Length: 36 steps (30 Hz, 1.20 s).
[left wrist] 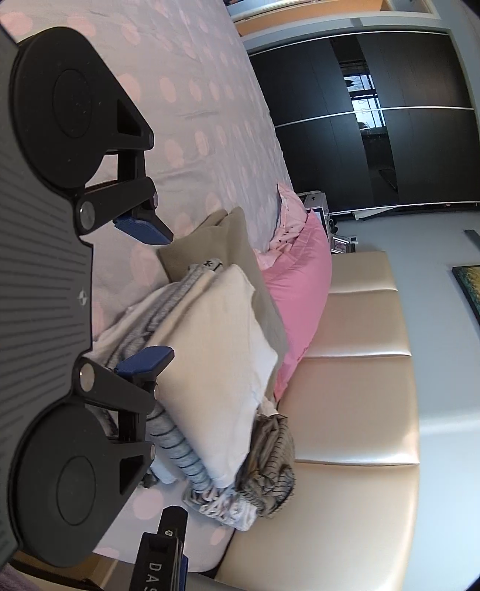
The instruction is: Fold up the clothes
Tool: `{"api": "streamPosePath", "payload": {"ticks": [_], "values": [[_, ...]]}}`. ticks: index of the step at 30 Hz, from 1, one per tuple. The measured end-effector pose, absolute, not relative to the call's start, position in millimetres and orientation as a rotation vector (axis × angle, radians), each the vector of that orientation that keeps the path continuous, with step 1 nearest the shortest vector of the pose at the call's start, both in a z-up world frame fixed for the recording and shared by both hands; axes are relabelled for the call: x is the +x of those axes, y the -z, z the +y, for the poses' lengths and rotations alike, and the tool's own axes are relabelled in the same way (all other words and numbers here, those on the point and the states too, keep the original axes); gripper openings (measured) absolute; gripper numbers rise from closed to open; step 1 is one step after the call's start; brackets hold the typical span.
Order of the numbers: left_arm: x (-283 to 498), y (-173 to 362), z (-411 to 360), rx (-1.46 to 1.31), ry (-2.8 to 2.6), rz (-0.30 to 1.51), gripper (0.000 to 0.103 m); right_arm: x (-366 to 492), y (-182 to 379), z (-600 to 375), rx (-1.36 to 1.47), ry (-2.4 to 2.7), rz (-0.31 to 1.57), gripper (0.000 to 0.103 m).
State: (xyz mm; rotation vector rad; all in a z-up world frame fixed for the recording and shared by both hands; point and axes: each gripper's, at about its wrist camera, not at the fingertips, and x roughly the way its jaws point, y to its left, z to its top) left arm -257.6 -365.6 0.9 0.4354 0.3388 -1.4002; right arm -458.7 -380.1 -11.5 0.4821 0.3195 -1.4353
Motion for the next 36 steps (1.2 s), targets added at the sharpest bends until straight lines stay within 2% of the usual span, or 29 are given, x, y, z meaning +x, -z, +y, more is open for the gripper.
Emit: {"api": "streamPosePath", "payload": {"ticks": [13, 36], "values": [[-253, 25, -360, 0.461, 1.422, 0.445, 0.059, -445, 18, -369, 0.452, 1.436, 0.341, 0.070], [-247, 26, -356, 0.463, 1.428, 0.503, 0.059, -421, 19, -361, 0.312, 1.424, 0.387, 0.071]]}}
